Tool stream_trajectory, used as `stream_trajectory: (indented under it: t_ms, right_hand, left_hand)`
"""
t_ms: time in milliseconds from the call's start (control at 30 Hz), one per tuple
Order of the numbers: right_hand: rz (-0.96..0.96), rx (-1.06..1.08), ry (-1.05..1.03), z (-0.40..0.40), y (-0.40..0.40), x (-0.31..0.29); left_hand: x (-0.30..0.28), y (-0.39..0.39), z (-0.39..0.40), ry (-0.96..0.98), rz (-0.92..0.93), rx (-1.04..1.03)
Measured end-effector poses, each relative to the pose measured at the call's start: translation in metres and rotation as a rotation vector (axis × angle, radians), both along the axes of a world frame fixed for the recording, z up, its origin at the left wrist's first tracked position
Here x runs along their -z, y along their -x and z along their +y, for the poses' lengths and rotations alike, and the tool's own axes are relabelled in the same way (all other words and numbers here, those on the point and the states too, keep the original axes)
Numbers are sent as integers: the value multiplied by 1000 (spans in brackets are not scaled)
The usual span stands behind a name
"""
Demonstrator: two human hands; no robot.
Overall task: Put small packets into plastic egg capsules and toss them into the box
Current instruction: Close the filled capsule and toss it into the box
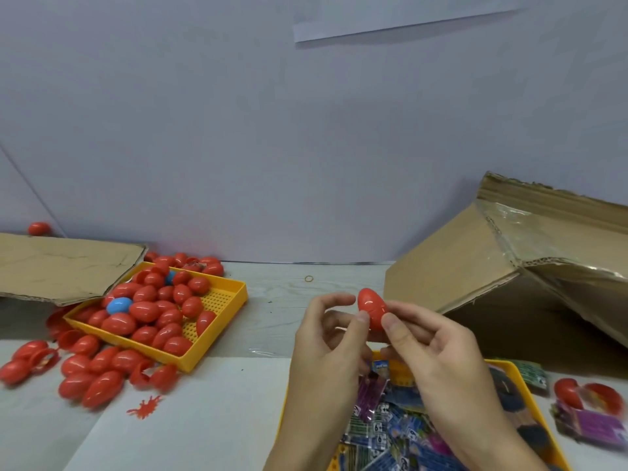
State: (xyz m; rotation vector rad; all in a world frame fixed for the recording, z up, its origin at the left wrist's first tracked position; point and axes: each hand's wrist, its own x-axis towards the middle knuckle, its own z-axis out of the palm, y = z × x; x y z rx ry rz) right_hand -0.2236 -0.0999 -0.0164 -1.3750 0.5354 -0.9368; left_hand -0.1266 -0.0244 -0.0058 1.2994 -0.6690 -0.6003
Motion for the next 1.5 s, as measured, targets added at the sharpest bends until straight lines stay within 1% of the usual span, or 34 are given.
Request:
stream_trajectory:
  t_ms: [133, 300, 433, 567, 733, 867, 933, 1133, 1267, 1400, 1500]
  right_hand:
    - [-26, 62, 41, 5, -1, -2]
    - [-66, 73, 105, 10, -2, -6]
    - [-68, 69, 146, 12, -1, -9]
    - [-67, 29, 103, 10, -1, -7]
    - [-83, -64, -16, 6, -1, -5]
    - [-71, -117, -54, 5, 0, -4]
    - [-60, -105, -48, 6, 0, -3]
    - [-85, 31, -69, 12, -2, 0]
    - [-108, 50, -58, 13, -4, -1]
    - [-133, 29, 18, 12, -3, -6]
    - [-117, 77, 86, 11, -2, -7]
  left_hand:
    - [-4, 1, 1, 35, 1, 8]
    - [-8, -1, 4, 81, 15, 26]
    - [-10, -2, 8, 108, -39, 52]
    - [-12, -3, 12, 117, -159, 104]
    - [-16, -6, 13, 125, -251, 49]
    - [-16, -9, 13, 104, -335, 5]
    - [-14, -9, 11, 104, -365, -17]
    - [-6, -4, 5, 92, -360, -63]
    - [-3, -3, 3, 102, -368, -71]
    - [-4, -4, 1, 130, -273, 1]
    - [-4, -4, 3, 144, -191, 71]
